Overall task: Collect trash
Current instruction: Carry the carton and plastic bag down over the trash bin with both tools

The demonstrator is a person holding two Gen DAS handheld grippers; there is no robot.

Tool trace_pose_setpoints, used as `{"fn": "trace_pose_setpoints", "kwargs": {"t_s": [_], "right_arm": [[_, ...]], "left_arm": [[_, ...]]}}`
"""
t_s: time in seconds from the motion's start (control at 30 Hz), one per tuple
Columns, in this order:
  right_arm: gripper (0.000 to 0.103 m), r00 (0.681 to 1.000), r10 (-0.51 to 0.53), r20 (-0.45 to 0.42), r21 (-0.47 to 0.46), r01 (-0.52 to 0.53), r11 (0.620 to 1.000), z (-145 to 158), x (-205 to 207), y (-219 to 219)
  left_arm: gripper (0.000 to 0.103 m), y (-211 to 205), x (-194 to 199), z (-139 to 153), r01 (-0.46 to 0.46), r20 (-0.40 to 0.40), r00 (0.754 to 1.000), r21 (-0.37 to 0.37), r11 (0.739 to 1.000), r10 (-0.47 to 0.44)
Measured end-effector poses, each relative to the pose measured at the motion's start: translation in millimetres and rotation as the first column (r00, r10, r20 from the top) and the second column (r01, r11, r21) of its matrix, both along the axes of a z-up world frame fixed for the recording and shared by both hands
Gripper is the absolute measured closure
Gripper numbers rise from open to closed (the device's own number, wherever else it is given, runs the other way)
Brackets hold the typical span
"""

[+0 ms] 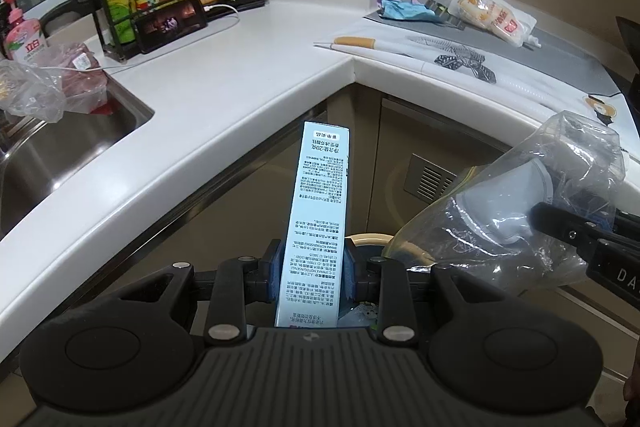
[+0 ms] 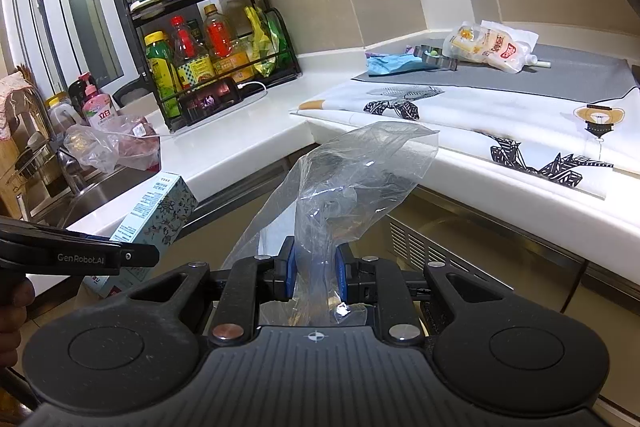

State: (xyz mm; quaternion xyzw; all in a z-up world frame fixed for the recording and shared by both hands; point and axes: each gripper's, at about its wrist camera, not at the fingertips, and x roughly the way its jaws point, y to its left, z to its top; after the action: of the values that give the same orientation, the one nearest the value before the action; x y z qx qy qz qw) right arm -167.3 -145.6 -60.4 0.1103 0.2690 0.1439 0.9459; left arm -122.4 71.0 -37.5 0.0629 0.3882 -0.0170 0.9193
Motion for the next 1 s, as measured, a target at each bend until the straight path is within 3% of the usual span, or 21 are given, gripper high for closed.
{"fn": "trace_pose_setpoints", "kwargs": {"t_s": [0.33, 0.57, 1.0], "right_arm": [[0.082, 0.998, 0.014, -0.054, -0.008, -0.014, 1.0, -11, 15, 1], [0.082, 0.997, 0.032, -0.067, -0.084, -0.038, 0.996, -25, 31, 10], [0.081, 0.988, 0.036, -0.151, -0.109, -0.053, 0.993, -53, 55, 15]], "left_arm": [[0.07, -5, 20, -20, 0.021, -0.067, 0.998, -0.002, 1.0, -0.021], [0.07, -10, 38, -36, 0.037, -0.11, 0.993, 0.001, 0.999, -0.037], [0.07, -16, 71, -78, 0.06, -0.204, 0.977, -0.002, 0.998, -0.059]]}}
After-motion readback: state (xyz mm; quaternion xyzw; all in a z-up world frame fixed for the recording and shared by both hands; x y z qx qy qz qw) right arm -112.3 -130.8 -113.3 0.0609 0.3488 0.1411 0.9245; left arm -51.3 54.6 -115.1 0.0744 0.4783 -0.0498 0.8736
